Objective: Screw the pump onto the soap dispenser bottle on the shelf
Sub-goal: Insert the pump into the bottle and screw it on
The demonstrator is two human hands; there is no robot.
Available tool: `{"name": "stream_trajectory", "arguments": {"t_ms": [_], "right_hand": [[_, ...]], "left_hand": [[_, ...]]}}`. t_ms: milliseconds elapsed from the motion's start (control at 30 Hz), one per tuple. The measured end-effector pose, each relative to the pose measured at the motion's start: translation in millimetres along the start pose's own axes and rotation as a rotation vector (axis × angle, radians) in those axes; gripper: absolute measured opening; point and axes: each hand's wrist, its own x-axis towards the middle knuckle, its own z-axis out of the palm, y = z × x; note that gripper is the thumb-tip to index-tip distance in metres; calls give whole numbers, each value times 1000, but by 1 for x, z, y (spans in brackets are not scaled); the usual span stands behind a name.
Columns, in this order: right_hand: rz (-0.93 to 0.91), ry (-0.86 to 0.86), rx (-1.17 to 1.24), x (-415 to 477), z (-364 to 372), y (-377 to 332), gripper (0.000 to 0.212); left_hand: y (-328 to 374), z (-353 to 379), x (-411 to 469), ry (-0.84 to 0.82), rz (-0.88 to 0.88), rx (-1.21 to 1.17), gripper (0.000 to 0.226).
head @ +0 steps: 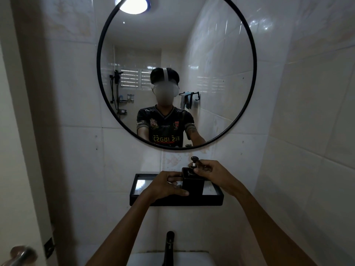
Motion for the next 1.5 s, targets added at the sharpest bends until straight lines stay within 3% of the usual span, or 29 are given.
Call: {"name": "stream_trajectory", "arguments": {"t_ms": [133, 567, 800, 1267, 1500], "right_hand": [[5, -71, -96, 2, -5, -7, 33], [-50, 91, -15, 4, 5, 5, 26], [-22, -115, -117, 7, -7, -10, 33], [-56, 1, -92, 9, 2, 3, 23], [-75, 111, -121, 6, 10, 5, 21]], "left_hand": [[2, 0, -2, 3, 13, 14, 64], [4, 0, -2, 14, -8, 22, 64], [6, -1, -3, 6, -14, 21, 65], [8, 3, -4, 43, -24, 59, 61], [11, 5, -8, 39, 60, 74, 65]]}}
